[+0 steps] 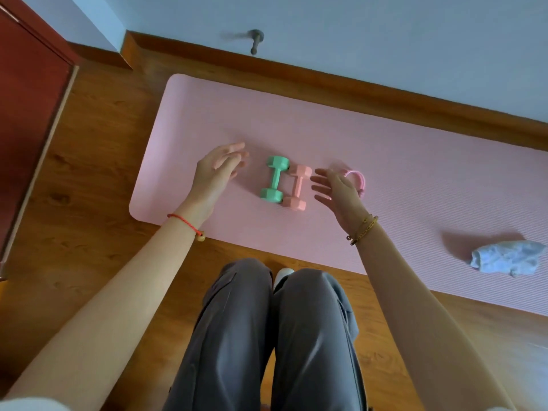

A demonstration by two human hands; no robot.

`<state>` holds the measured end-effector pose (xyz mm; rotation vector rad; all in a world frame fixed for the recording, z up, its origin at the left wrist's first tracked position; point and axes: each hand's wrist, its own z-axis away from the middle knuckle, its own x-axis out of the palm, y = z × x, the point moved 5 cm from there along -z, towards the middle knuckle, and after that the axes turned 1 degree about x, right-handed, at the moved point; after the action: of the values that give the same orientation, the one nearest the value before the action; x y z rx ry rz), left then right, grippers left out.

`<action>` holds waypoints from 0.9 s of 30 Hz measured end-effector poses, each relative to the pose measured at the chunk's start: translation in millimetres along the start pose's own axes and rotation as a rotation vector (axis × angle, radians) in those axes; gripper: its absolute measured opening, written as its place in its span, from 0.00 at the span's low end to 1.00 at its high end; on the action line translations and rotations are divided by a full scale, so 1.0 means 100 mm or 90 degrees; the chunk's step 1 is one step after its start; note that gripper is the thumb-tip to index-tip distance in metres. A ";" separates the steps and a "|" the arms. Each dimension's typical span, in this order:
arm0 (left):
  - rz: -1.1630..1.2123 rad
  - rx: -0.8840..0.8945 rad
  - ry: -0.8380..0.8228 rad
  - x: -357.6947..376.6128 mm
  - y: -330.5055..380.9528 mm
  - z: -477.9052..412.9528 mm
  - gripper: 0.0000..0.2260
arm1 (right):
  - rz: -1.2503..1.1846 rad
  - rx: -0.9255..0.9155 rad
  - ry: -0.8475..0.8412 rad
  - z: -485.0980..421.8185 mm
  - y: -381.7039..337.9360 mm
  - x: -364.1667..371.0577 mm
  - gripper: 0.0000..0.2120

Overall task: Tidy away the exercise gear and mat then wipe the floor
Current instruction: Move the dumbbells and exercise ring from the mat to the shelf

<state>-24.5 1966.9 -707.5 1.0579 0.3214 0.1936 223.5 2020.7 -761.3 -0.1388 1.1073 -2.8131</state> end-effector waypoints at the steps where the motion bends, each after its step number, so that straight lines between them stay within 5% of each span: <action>1: 0.001 -0.005 -0.002 0.03 -0.19 -0.16 0.13 | 0.007 0.000 -0.001 -0.21 0.14 0.02 0.16; 10: -0.051 -0.040 -0.065 0.44 -1.77 -1.45 0.11 | 0.064 0.017 -0.055 -1.83 1.11 0.27 0.09; 15: -0.095 -0.102 -0.139 0.72 -2.36 -1.92 0.05 | 0.104 0.044 -0.085 -2.46 1.46 0.40 0.15; 20: -0.154 -0.111 -0.215 0.94 -2.69 -2.24 0.04 | 0.166 0.068 -0.118 -2.83 1.62 0.57 0.23; 27: -0.208 -0.075 -0.263 1.09 -2.93 -2.45 0.13 | 0.136 0.097 -0.119 -3.04 1.71 0.75 0.16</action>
<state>-7.2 2061.3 -1092.9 0.8893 0.1033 -0.2936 122.9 2090.3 -1096.1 -0.2469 0.8122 -2.6187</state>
